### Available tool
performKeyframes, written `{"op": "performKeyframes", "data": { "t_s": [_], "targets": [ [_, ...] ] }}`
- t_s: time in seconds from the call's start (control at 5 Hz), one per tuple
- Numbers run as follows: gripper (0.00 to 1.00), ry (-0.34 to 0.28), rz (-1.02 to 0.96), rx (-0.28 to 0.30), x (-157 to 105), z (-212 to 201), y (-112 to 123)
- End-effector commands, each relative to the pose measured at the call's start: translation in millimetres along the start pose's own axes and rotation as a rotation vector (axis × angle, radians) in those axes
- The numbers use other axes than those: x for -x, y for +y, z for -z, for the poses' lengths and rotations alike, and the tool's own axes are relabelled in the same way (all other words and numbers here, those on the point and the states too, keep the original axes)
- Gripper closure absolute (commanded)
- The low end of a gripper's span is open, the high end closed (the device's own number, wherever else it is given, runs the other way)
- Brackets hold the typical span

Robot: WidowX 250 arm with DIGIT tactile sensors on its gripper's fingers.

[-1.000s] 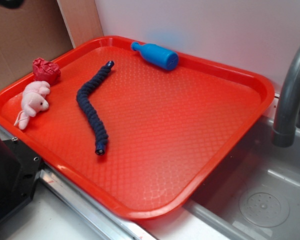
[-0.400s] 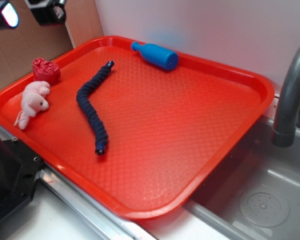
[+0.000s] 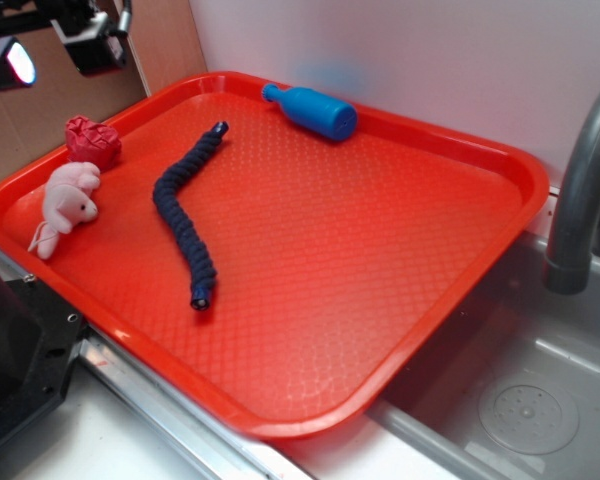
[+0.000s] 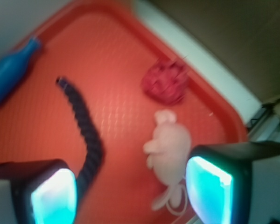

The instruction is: Grab the red paper.

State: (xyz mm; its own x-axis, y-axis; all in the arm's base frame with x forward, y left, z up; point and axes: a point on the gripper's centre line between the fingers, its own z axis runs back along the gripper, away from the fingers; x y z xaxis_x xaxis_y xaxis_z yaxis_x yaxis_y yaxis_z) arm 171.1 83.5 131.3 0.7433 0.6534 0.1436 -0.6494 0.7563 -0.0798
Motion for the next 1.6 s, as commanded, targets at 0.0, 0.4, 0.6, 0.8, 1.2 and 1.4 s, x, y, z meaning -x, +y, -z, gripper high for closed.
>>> {"op": "performKeyframes", "data": {
  "t_s": [0.0,0.4,0.6,0.8,1.2,1.4],
  "targets": [
    [0.0,-0.043,0.002,0.009,-7.9,-11.4,4.0],
    [0.0,-0.043,0.002,0.009,-7.9,-11.4,4.0],
    [0.0,-0.061,-0.01,-0.021,-17.7,16.1,8.6],
    [0.0,-0.058,-0.015,-0.029,-29.3,49.7,6.5],
    [0.0,-0.037,-0.039,-0.067,-43.4,87.7,2.4],
    [0.0,-0.027,-0.035,-0.086,-49.1,99.3,-0.1]
  ]
}}
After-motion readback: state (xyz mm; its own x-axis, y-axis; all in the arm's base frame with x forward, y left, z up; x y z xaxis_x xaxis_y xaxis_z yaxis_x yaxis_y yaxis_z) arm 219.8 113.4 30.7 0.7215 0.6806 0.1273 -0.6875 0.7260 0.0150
